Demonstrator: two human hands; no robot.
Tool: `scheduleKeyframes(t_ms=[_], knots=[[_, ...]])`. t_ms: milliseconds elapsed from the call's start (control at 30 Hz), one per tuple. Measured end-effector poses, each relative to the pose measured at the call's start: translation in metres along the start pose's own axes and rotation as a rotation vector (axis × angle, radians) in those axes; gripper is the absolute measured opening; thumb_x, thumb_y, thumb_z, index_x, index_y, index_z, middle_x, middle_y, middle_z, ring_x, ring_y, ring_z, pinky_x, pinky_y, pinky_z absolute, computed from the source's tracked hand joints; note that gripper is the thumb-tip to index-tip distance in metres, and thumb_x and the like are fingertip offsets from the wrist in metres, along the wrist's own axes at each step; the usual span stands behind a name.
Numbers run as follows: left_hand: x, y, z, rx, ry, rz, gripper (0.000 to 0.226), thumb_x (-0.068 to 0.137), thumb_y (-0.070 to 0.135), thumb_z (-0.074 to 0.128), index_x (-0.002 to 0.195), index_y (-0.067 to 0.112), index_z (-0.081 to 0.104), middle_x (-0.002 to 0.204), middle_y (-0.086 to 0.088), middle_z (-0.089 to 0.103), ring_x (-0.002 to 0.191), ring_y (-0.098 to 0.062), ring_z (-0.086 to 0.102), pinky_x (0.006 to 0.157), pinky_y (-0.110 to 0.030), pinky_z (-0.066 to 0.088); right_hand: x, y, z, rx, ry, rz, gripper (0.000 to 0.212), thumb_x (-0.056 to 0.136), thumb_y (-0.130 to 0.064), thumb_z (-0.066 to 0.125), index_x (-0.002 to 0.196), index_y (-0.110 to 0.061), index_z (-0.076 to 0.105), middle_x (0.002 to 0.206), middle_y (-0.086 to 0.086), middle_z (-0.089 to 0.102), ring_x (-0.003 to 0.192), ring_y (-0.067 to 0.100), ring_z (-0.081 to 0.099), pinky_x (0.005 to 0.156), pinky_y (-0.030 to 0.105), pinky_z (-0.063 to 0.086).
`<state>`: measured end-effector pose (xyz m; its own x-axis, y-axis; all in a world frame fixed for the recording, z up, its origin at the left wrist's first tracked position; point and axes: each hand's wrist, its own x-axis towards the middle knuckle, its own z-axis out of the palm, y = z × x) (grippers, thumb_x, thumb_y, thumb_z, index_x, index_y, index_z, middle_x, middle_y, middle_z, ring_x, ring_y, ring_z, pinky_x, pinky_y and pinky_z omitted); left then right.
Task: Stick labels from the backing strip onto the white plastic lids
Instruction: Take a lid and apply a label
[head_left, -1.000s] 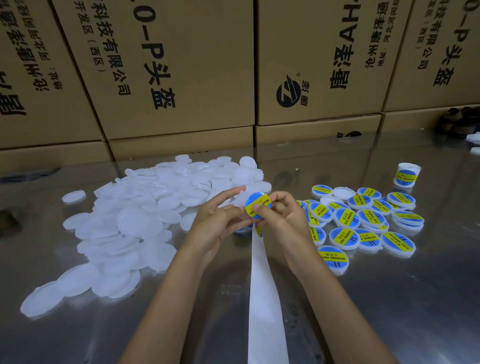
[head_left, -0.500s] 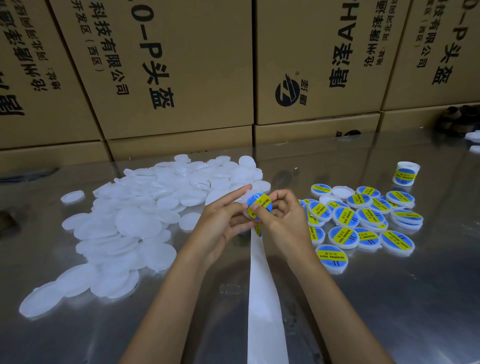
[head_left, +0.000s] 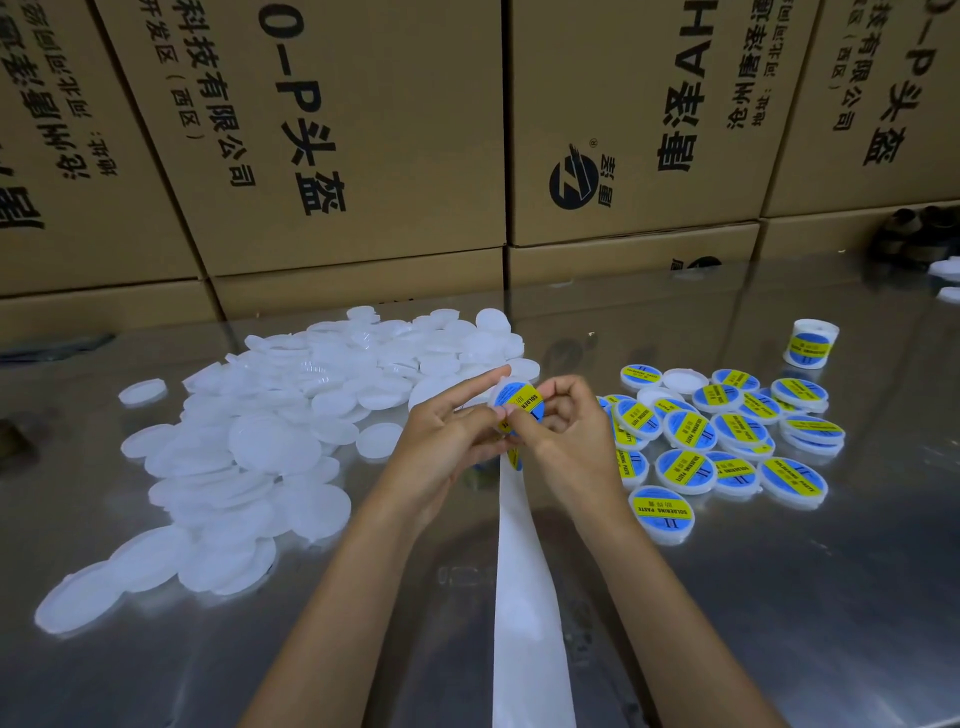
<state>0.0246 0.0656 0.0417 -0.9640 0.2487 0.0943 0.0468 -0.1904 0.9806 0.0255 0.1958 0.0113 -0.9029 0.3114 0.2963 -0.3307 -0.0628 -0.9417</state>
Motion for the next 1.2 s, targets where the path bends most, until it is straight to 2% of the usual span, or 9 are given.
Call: scheduleKeyframes(t_ms=[167, 267, 367, 500, 633, 800, 1033, 1100, 1200], knots=[[0.0, -0.001, 0.002, 0.06, 0.049, 0.041, 0.038, 0.095, 0.003, 0.062, 0.127, 0.023, 0.069, 0.103, -0.001, 0.078, 0.103, -0.024, 0.073, 0.09, -0.034, 0.06, 0.0, 0.002, 0.0, -0.105, 0.057, -0.023, 0.026, 0.079, -0.017, 0.08, 0.091, -0.021, 0.057, 0.083, -0.008, 0.066, 0.072, 0.017, 0.068, 0.061, 0.028, 0.056], [0.001, 0.0, 0.002, 0.048, 0.07, 0.028, 0.038, 0.094, 0.002, 0.062, 0.125, 0.024, 0.071, 0.106, -0.008, 0.077, 0.103, -0.027, 0.073, 0.09, -0.035, 0.06, 0.0, 0.004, -0.001, -0.208, 0.08, -0.071, 0.029, 0.077, -0.028, 0.081, 0.096, -0.024, 0.06, 0.103, -0.003, 0.061, 0.075, 0.018, 0.069, 0.065, 0.028, 0.055], [0.002, -0.001, 0.004, -0.034, 0.084, -0.017, 0.036, 0.096, 0.003, 0.06, 0.126, 0.021, 0.069, 0.111, -0.012, 0.076, 0.103, -0.029, 0.073, 0.087, -0.034, 0.061, -0.003, 0.004, 0.001, -0.275, 0.083, -0.168, 0.032, 0.08, -0.03, 0.08, 0.103, -0.024, 0.058, 0.106, -0.004, 0.058, 0.066, 0.007, 0.061, 0.062, 0.017, 0.049], [0.001, 0.002, 0.002, -0.262, 0.066, -0.068, 0.028, 0.1, 0.011, 0.057, 0.125, 0.015, 0.067, 0.114, -0.015, 0.074, 0.103, -0.03, 0.073, 0.081, -0.034, 0.062, -0.004, 0.005, 0.0, -0.29, 0.087, -0.157, 0.055, 0.075, -0.04, 0.082, 0.117, -0.032, 0.047, 0.103, -0.005, 0.057, 0.071, 0.015, 0.061, 0.064, 0.025, 0.05], [0.0, 0.004, 0.006, -0.407, 0.034, -0.129, 0.028, 0.1, 0.012, 0.057, 0.126, 0.013, 0.066, 0.11, -0.015, 0.075, 0.097, -0.031, 0.074, 0.084, -0.038, 0.062, -0.008, 0.008, -0.002, -0.462, 0.035, -0.22, 0.04, 0.074, -0.065, 0.07, 0.094, -0.037, 0.051, 0.093, -0.013, 0.06, 0.085, 0.003, 0.059, 0.064, 0.015, 0.042], [-0.002, 0.005, 0.01, -0.468, 0.015, -0.168, 0.03, 0.097, 0.011, 0.06, 0.126, 0.011, 0.065, 0.112, -0.019, 0.074, 0.1, -0.032, 0.074, 0.082, -0.037, 0.062, -0.006, 0.012, -0.003, -0.535, 0.038, -0.248, 0.044, 0.082, -0.071, 0.058, 0.088, -0.028, 0.048, 0.075, -0.009, 0.061, 0.069, 0.009, 0.059, 0.056, 0.031, 0.048], [-0.001, 0.003, 0.007, -0.375, -0.01, -0.145, 0.028, 0.098, 0.01, 0.057, 0.124, 0.011, 0.065, 0.114, -0.018, 0.073, 0.105, -0.031, 0.072, 0.087, -0.037, 0.061, -0.005, 0.012, -0.006, -0.482, 0.048, -0.25, 0.034, 0.096, -0.058, 0.051, 0.079, -0.029, 0.047, 0.065, -0.009, 0.058, 0.058, 0.008, 0.054, 0.055, 0.029, 0.045], [-0.001, 0.002, 0.006, -0.273, 0.008, -0.11, 0.025, 0.096, 0.009, 0.061, 0.121, 0.011, 0.066, 0.113, -0.018, 0.074, 0.101, -0.028, 0.073, 0.081, -0.036, 0.062, -0.005, 0.011, -0.007, -0.48, 0.042, -0.254, 0.034, 0.098, -0.055, 0.047, 0.079, -0.027, 0.05, 0.063, -0.006, 0.058, 0.057, 0.009, 0.051, 0.055, 0.031, 0.044], [-0.001, 0.003, 0.003, 0.011, 0.144, -0.04, 0.014, 0.091, 0.01, 0.069, 0.105, 0.012, 0.067, 0.1, -0.019, 0.074, 0.078, -0.025, 0.073, 0.063, -0.029, 0.059, -0.005, 0.011, -0.006, -0.461, -0.027, -0.27, 0.034, 0.102, -0.044, 0.047, 0.085, -0.017, 0.058, 0.064, -0.001, 0.057, 0.058, 0.011, 0.049, 0.056, 0.035, 0.044]])
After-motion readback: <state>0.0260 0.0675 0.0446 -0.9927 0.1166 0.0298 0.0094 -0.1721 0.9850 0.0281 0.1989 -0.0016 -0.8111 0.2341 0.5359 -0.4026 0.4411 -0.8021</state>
